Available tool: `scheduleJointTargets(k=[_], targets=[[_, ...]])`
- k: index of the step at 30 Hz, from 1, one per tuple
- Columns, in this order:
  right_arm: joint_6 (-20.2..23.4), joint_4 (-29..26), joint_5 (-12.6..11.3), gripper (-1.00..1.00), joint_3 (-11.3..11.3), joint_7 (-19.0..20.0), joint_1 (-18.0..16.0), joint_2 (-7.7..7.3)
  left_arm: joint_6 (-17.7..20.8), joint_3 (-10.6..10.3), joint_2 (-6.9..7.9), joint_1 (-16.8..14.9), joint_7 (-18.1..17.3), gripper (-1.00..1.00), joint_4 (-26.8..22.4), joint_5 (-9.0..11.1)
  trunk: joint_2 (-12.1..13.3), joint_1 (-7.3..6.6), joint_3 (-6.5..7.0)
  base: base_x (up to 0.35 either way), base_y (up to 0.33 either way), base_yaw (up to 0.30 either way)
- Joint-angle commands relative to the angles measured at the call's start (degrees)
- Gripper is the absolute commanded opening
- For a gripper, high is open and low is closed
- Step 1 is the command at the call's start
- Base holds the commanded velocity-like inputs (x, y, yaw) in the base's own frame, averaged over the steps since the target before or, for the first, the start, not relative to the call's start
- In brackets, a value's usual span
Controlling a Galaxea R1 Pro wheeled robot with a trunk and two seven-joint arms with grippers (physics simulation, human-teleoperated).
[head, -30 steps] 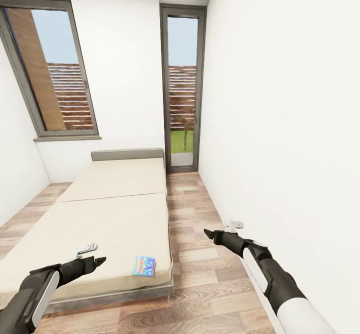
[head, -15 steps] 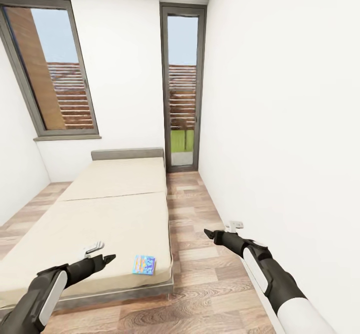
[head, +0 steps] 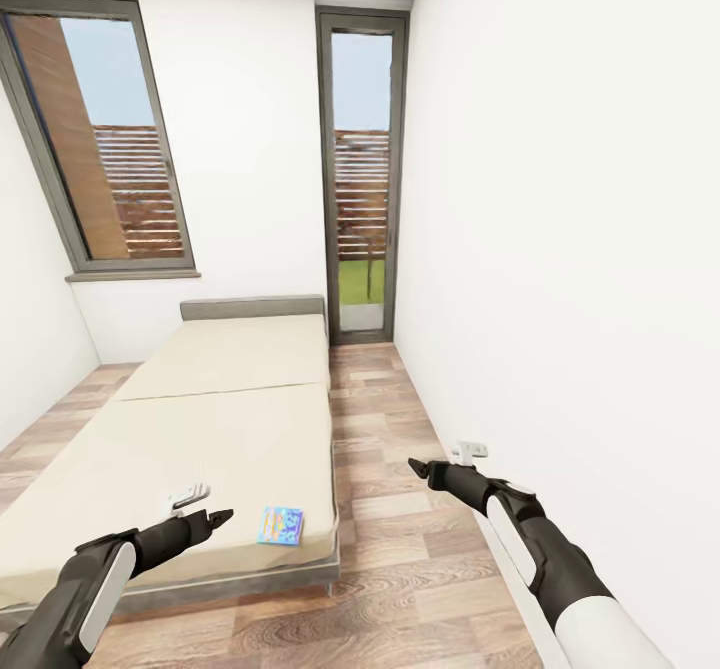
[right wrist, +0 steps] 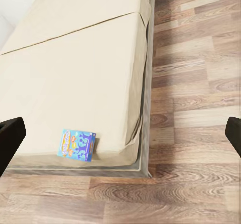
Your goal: Put all the toys in the child's room - the three board games (two on the bed and one on the table), the two jigsaw puzzles on the table, and the tennis ball on the table - inside the toy box on the table in the child's room.
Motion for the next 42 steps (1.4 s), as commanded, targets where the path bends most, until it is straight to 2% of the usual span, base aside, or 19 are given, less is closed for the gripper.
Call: scheduleJointTargets(k=[1, 22, 42], targets=[[0.25, -0.04, -0.36, 1.0, 0.12, -0.05, -0.01, -0.05, 0.4, 0.12, -0.02, -0.02, -0.15, 1.0, -0.03, 0.17, -0.05, 0.02, -0.03, -0.023, -0.059, 0.0], [0.2, -0.09, -0.34, 1.0, 0.16, 0.06, -0.01, 0.07, 0.31, 0.14, -0.03, -0.02, -0.16, 1.0, -0.02, 0.27, -0.05, 0.02, -0.03, -0.004, -0.095, 0.004], [0.21, -0.12, -0.25, 1.0, 0.37, 0.02, -0.01, 0.29, 0.3, 0.14, -0.03, -0.02, -0.16, 1.0, -0.02, 0.19, -0.05, 0.02, -0.03, 0.006, -0.079, 0.202]])
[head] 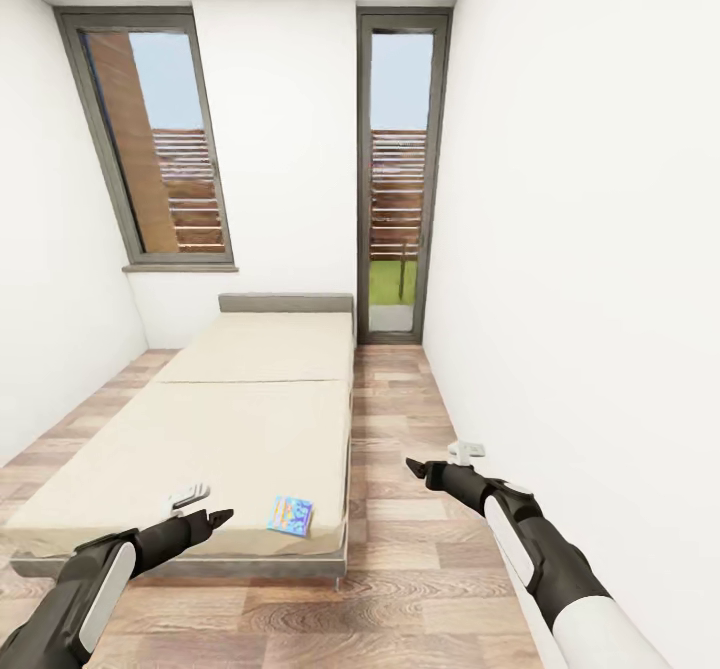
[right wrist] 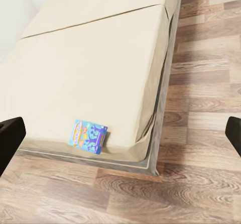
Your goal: Put all the toys in the child's room - the three board games (two on the bed and one on the table), the two jigsaw puzzles on the table, and the tennis ball on the table - inside the toy box on the table in the child's room.
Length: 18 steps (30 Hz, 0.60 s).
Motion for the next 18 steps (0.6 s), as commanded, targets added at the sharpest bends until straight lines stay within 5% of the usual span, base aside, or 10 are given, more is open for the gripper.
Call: scheduleJointTargets(k=[1, 18], targets=[[0.26, -0.07, -0.37, 1.0, 0.1, -0.04, -0.01, -0.06, 0.39, 0.12, -0.02, -0.02, -0.15, 1.0, -0.02, 0.16, -0.05, 0.02, -0.03, 0.003, -0.094, 0.045], [0.25, -0.2, -0.38, 1.0, 0.04, -0.01, -0.01, -0.13, 0.35, 0.11, -0.02, -0.02, -0.15, 1.0, -0.02, 0.15, -0.05, 0.02, -0.03, 0.062, -0.164, 0.009]])
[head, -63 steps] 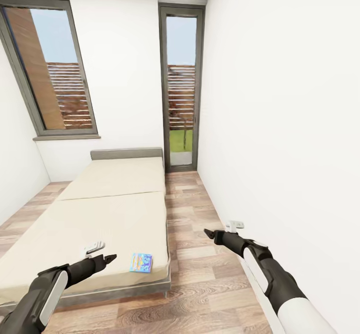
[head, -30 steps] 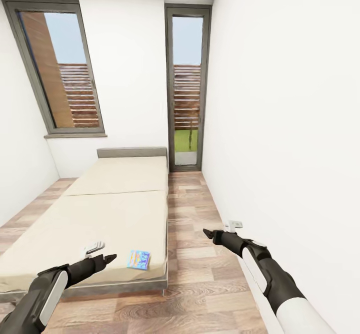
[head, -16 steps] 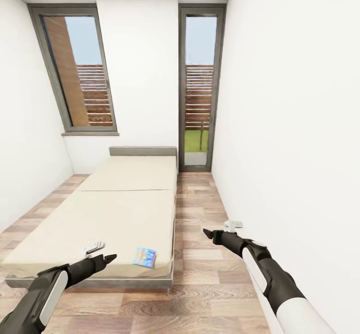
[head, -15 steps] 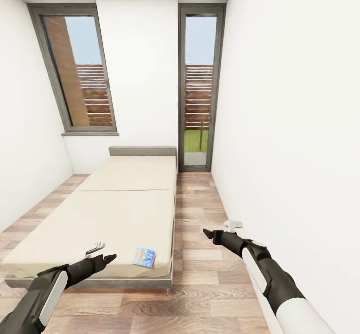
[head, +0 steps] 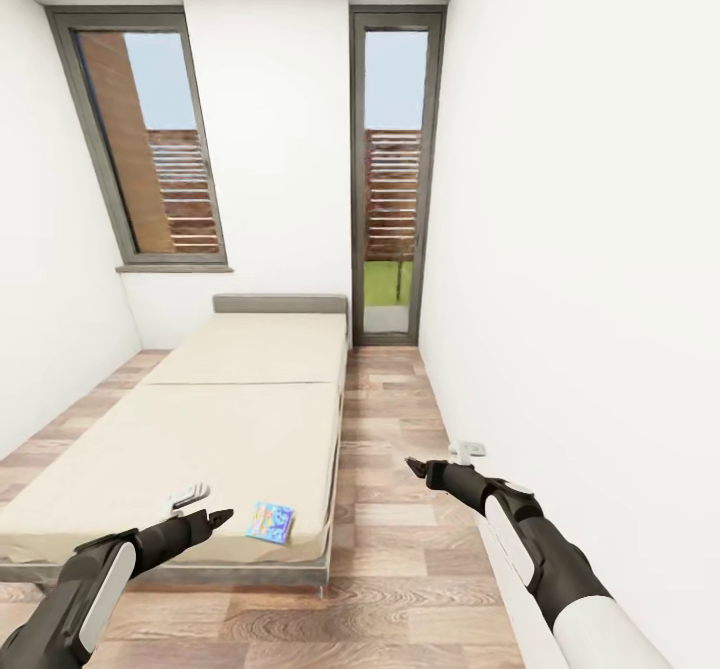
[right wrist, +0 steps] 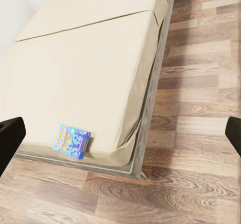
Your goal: Put all the toys in the child's room - the three board games (two on the bed and one on the table), the two jigsaw puzzles on the table, and the tennis ball on the table - inside the toy box on the table in the child's room.
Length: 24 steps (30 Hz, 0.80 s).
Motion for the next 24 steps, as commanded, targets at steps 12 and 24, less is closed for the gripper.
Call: scheduleJointTargets(k=[12, 24], targets=[[0.25, -0.05, -0.37, 1.0, 0.12, -0.07, -0.01, -0.12, 0.38, 0.13, -0.02, -0.02, -0.14, 1.0, -0.04, 0.17, -0.04, 0.03, -0.03, 0.035, -0.131, 0.0], [0.25, -0.05, -0.37, 1.0, 0.12, -0.07, -0.01, -0.03, 0.37, 0.13, -0.02, -0.02, -0.14, 1.0, -0.04, 0.18, -0.04, 0.03, -0.03, 0.002, -0.053, 0.0]])
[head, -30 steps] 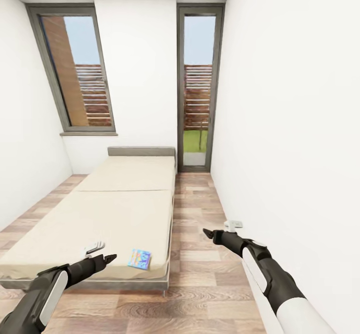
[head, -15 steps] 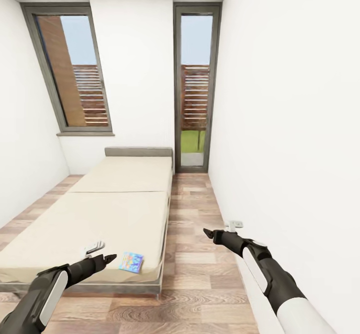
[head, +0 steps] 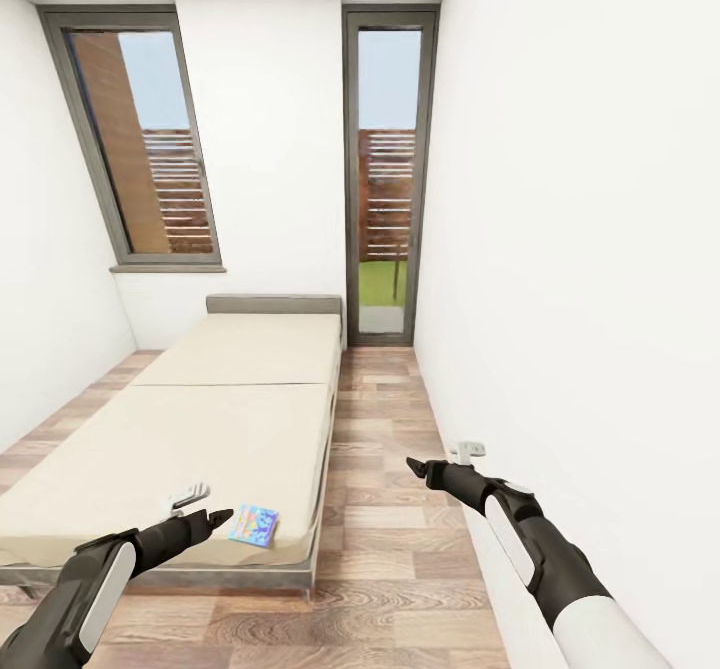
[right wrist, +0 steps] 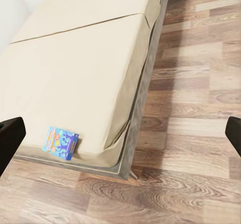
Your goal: Put all the toys in the child's room - the three board games (two on the bed and one on the table), the two jigsaw puzzles on the table, and the tennis ball on the table - inside the toy box on the table in the child's room.
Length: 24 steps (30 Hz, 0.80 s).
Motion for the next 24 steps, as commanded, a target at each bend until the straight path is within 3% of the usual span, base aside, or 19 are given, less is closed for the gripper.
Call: scheduleJointTargets(k=[1, 24], targets=[[0.27, -0.05, -0.37, 1.0, 0.11, -0.05, -0.01, -0.05, 0.4, 0.11, -0.02, -0.02, -0.15, 1.0, -0.02, 0.16, -0.05, 0.03, -0.03, 0.02, 0.079, 0.0], [0.29, 0.11, -0.37, 1.0, 0.12, -0.05, -0.01, 0.0, 0.38, 0.11, -0.02, -0.02, -0.16, 1.0, 0.07, 0.08, -0.05, 0.03, -0.03, 0.043, 0.044, 0.0]])
